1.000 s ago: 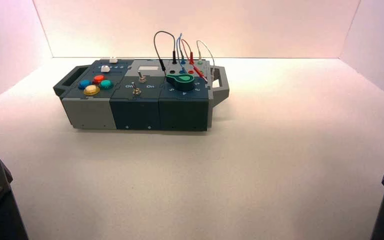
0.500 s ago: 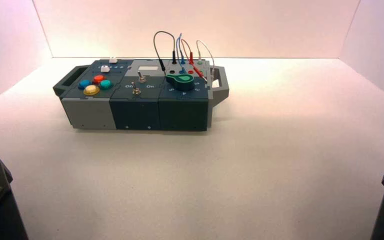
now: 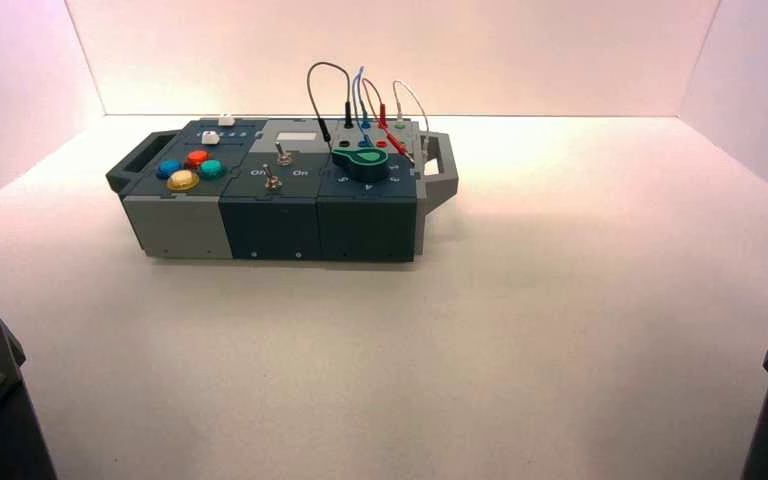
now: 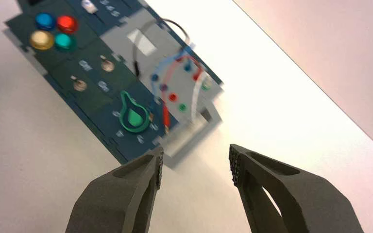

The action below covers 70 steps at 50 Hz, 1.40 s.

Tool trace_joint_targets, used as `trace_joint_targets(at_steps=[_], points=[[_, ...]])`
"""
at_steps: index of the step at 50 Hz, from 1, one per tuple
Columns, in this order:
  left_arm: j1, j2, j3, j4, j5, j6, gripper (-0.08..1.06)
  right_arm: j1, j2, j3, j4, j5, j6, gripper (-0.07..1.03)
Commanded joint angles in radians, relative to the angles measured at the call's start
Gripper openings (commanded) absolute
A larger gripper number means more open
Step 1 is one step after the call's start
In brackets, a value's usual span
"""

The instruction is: Insert the black wire.

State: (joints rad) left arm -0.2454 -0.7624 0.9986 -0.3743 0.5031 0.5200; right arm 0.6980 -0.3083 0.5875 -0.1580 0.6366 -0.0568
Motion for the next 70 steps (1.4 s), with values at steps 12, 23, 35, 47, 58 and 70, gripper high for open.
trace_joint_targets(at_steps=[12,23,35,47,58,70], points=[[-0.003,0.005,-0.003,-0.003,-0.021,0.002,0.53,0.091,0.164,-0.127,0.003,-0.041,-0.011,0.71],[0.005,-0.011,-0.006,-0.003,-0.018,0.002,0.53,0.098,0.225,-0.169,0.031,-0.043,-0.012,0.71],[0.005,-0.020,-0.015,-0.003,0.014,0.005,0.53,0.097,0.268,-0.215,0.034,-0.017,-0.023,0.71],[0.005,-0.026,-0.023,-0.003,0.044,0.003,0.53,0.098,0.330,-0.284,0.034,0.051,-0.026,0.71],[0.005,-0.026,-0.028,-0.005,0.063,0.003,0.53,0.101,0.396,-0.348,0.034,0.118,-0.037,0.71],[0.005,-0.026,-0.026,-0.005,0.061,0.003,0.53,0.104,0.454,-0.402,0.034,0.124,-0.063,0.68]])
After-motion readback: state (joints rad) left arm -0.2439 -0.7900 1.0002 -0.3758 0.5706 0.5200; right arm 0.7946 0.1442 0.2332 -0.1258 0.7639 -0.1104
